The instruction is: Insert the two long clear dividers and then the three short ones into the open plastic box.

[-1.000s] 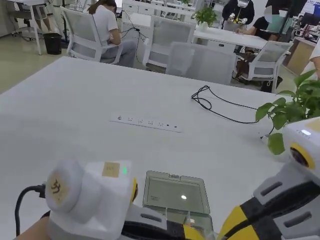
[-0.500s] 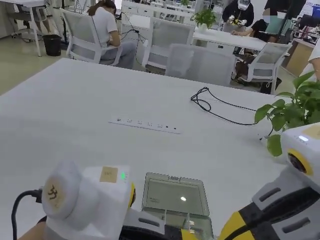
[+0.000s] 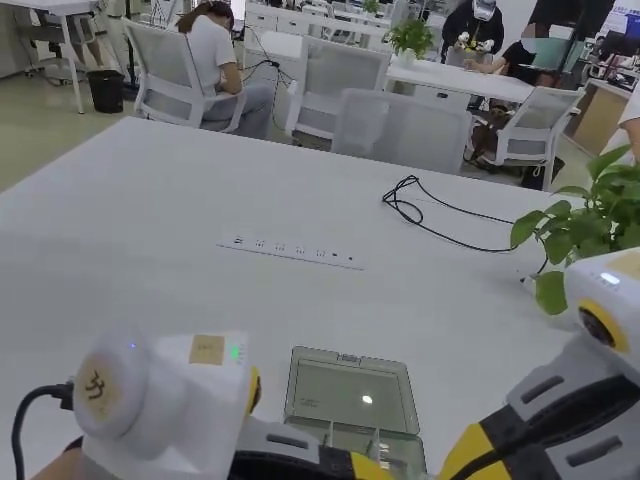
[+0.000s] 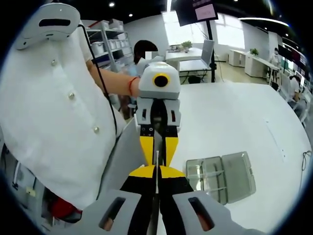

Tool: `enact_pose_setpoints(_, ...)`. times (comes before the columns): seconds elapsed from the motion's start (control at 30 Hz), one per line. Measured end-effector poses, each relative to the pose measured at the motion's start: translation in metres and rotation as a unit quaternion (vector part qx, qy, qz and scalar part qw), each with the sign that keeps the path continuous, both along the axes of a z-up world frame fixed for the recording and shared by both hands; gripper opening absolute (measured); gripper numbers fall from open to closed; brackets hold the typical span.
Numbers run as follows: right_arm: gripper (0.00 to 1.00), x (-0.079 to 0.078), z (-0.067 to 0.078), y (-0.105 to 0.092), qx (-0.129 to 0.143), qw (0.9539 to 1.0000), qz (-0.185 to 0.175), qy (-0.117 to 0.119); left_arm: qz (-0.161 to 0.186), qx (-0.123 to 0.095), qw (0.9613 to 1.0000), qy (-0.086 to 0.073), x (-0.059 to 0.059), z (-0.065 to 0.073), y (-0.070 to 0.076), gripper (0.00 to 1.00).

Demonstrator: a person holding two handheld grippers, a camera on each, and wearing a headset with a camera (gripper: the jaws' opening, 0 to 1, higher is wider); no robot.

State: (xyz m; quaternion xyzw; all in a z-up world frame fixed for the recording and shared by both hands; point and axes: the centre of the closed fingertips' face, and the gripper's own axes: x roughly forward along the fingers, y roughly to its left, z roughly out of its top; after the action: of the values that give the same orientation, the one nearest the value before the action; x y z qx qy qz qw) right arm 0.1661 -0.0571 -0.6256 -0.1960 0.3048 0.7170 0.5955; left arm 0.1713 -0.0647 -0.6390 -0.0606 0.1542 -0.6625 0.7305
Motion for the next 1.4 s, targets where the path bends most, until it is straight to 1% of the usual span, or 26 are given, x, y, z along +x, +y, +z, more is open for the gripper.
enact_pose_setpoints(0.07,0.03,0.001,0.0,-0.001,0.0,1.0,-0.002,-0.001,0.005,0.001,1.0,0.003,0.002,-0.001,0.002,0.1)
enact_pose_setpoints(0.3,0.03,0.007,0.002,-0.007,-0.003,0.9999,-0.01,-0.008,0.024,0.005,0.9997,0.005,0.009,-0.004,0.011,0.14)
enact_pose_setpoints(0.4,0.03,0.011,0.003,-0.011,-0.005,0.9998,-0.017,-0.012,0.038,0.008,0.9992,0.008,0.013,-0.008,0.018,0.18)
enact_pose_setpoints(0.53,0.03,0.018,0.0,-0.016,-0.012,0.9995,-0.024,-0.018,0.051,0.009,0.9986,0.011,0.017,-0.012,0.024,0.22)
enact_pose_setpoints(0.6,0.03,0.025,-0.002,-0.02,-0.015,0.9992,-0.031,-0.021,0.06,0.011,0.998,0.012,0.019,-0.015,0.028,0.24)
enact_pose_setpoints(0.67,0.03,0.029,-0.004,-0.023,-0.018,0.9989,-0.036,-0.023,0.069,0.014,0.9974,0.015,0.022,-0.017,0.032,0.27)
enact_pose_setpoints(0.77,0.03,0.034,-0.008,-0.026,-0.026,0.9985,-0.04,-0.027,0.079,0.02,0.9966,0.014,0.024,-0.021,0.037,0.32)
enact_pose_setpoints(0.93,0.03,0.044,-0.016,-0.032,-0.036,0.9976,-0.049,-0.034,0.095,0.027,0.9949,0.021,0.029,-0.027,0.048,0.38)
enact_pose_setpoints(1.03,0.03,0.048,-0.019,-0.034,-0.042,0.9969,-0.053,-0.039,0.104,0.037,0.9937,0.021,0.032,-0.033,0.055,0.42)
enact_pose_setpoints(1.2,0.03,0.056,-0.027,-0.038,-0.053,0.9957,-0.06,-0.046,0.118,0.043,0.9918,0.022,0.037,-0.038,0.063,0.49)
enact_pose_setpoints(1.3,0.03,0.063,-0.033,-0.041,-0.064,0.9945,-0.062,-0.055,0.126,0.046,0.9907,0.022,0.04,-0.041,0.068,0.53)
enact_pose_setpoints(1.4,0.03,0.069,-0.039,-0.042,-0.072,0.9935,-0.063,-0.061,0.131,0.055,0.9896,0.023,0.042,-0.047,0.072,0.57)
